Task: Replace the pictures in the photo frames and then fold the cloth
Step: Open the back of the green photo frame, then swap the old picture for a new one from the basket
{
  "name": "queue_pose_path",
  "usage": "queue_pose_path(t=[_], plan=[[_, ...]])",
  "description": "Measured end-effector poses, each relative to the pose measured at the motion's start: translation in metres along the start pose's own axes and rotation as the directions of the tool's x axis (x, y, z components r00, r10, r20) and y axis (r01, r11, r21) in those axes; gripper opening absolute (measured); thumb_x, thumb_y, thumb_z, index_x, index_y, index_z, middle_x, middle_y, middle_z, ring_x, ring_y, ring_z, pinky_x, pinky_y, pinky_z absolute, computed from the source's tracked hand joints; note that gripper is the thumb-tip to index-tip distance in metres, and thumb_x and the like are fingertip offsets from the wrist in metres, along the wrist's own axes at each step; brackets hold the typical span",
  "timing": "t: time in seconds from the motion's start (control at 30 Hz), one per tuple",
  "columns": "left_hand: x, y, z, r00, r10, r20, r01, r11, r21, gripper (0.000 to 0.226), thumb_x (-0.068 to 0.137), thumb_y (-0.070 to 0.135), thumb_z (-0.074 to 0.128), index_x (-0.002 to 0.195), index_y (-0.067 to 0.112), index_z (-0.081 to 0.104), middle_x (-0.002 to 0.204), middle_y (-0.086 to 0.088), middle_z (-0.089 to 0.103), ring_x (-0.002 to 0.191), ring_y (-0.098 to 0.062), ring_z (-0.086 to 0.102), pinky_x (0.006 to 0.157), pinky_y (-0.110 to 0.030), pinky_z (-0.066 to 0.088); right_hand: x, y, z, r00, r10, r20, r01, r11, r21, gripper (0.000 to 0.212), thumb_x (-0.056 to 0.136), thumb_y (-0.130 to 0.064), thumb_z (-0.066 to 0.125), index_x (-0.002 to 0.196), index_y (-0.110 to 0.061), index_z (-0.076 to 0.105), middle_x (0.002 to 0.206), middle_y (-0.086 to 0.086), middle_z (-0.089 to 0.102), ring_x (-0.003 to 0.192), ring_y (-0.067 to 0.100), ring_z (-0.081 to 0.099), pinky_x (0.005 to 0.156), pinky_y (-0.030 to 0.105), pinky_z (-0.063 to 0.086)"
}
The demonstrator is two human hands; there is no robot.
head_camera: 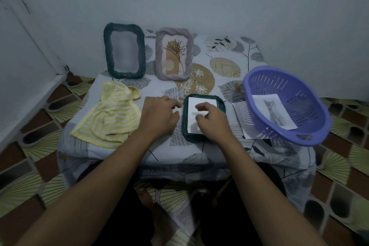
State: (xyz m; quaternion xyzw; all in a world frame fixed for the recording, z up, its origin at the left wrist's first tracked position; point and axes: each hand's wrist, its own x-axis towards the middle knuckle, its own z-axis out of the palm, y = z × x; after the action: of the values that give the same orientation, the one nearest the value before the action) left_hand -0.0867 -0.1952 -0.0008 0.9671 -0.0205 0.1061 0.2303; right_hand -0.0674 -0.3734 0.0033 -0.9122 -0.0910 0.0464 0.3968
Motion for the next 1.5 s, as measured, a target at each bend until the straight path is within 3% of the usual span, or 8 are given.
queue_pose_path(t=[0.2, 0.43, 0.8, 0.93, 1.1, 1.27, 1.37, 1.5], plan=[[0.013, 0.018, 0.024, 0.991, 0.025, 0.133, -0.027, 1.000, 0.013, 0.036, 0.094, 0.037, 0.058, 0.127, 0.023, 0.064, 0.129, -0.005, 0.058, 0.120, -0.026, 0.046, 0.098, -0.038, 0.037, 0.003, 0.043, -0.026, 0.988, 0.074, -0.135, -0.091, 0.987, -0.130, 0.041, 0.088, -0.013, 0.056, 0.127, -0.023, 0.064, 0.129, 0.010, 0.056, 0.117, 0.030, 0.053, 0.103, 0.044, 0.043], [0.034, 0.019, 0.044, 0.971, -0.094, 0.220, 0.075, 0.993, 0.093, 0.067, 0.097, 0.058, 0.044, 0.150, 0.018, 0.035, 0.146, -0.011, 0.038, 0.133, -0.034, 0.032, 0.108, -0.048, 0.030, 0.003, 0.063, -0.030, 0.991, 0.131, -0.039, -0.137, 0.948, -0.288, 0.047, 0.100, -0.035, 0.048, 0.145, -0.023, 0.047, 0.145, 0.009, 0.040, 0.131, 0.031, 0.041, 0.111, 0.044, 0.034], [0.043, 0.024, 0.047, 0.979, -0.097, 0.177, 0.064, 0.981, 0.183, 0.068, 0.087, 0.062, 0.058, 0.143, 0.025, 0.046, 0.143, -0.008, 0.041, 0.131, -0.031, 0.031, 0.108, -0.047, 0.029, 0.002, 0.057, -0.030, 0.991, 0.133, -0.034, -0.136, 0.922, -0.362, 0.046, 0.100, -0.037, 0.045, 0.144, -0.026, 0.047, 0.146, 0.006, 0.041, 0.131, 0.031, 0.038, 0.109, 0.044, 0.030], [0.040, 0.034, 0.040, 0.987, -0.074, 0.139, 0.078, 0.997, -0.019, 0.058, 0.089, 0.044, 0.065, 0.140, 0.021, 0.049, 0.132, -0.006, 0.049, 0.124, -0.027, 0.043, 0.100, -0.039, 0.037, 0.002, 0.053, -0.032, 0.988, 0.151, -0.019, -0.147, 0.909, -0.389, 0.045, 0.100, -0.035, 0.043, 0.144, -0.026, 0.045, 0.147, 0.007, 0.040, 0.132, 0.032, 0.037, 0.108, 0.046, 0.030], [0.031, 0.048, 0.025, 0.989, -0.103, 0.109, 0.139, 0.899, -0.415, 0.042, 0.093, 0.017, 0.059, 0.135, 0.021, 0.053, 0.106, 0.002, 0.061, 0.085, -0.006, 0.056, 0.066, -0.016, 0.040, 0.001, 0.046, -0.034, 0.983, 0.182, 0.001, -0.169, 0.915, -0.366, 0.048, 0.099, -0.032, 0.044, 0.145, -0.023, 0.044, 0.149, 0.008, 0.039, 0.133, 0.032, 0.036, 0.109, 0.046, 0.030], [0.033, 0.052, 0.015, 0.977, -0.209, 0.045, 0.196, 0.795, -0.574, 0.049, 0.090, 0.011, 0.062, 0.135, 0.026, 0.049, 0.104, 0.005, 0.064, 0.093, -0.015, 0.062, 0.075, -0.030, 0.049, -0.005, 0.032, -0.042, 0.992, 0.116, -0.045, -0.123, 0.972, -0.202, 0.055, 0.095, -0.021, 0.048, 0.148, -0.012, 0.039, 0.157, 0.011, 0.030, 0.140, 0.033, 0.031, 0.115, 0.045, 0.028], [0.036, 0.057, 0.011, 0.960, -0.266, 0.082, 0.246, 0.672, -0.699, 0.049, 0.091, 0.009, 0.063, 0.135, 0.024, 0.049, 0.101, 0.010, 0.064, 0.090, -0.009, 0.065, 0.073, -0.032, 0.056, -0.010, 0.022, -0.056, 0.990, -0.010, -0.138, -0.001, 0.996, -0.084, 0.044, 0.091, -0.008, 0.050, 0.135, -0.009, 0.054, 0.144, 0.011, 0.047, 0.130, 0.027, 0.043, 0.109, 0.037, 0.034], [0.043, 0.067, 0.012, 0.949, -0.296, 0.110, 0.275, 0.601, -0.750, 0.049, 0.091, 0.010, 0.066, 0.134, 0.023, 0.047, 0.114, 0.002, 0.066, 0.093, -0.011, 0.066, 0.072, -0.033, 0.059, -0.014, 0.018, -0.080, 0.945, -0.106, -0.309, 0.059, 0.985, -0.160, 0.038, 0.085, -0.005, 0.051, 0.119, -0.016, 0.065, 0.124, 0.006, 0.064, 0.116, 0.027, 0.053, 0.102, 0.043, 0.042]])
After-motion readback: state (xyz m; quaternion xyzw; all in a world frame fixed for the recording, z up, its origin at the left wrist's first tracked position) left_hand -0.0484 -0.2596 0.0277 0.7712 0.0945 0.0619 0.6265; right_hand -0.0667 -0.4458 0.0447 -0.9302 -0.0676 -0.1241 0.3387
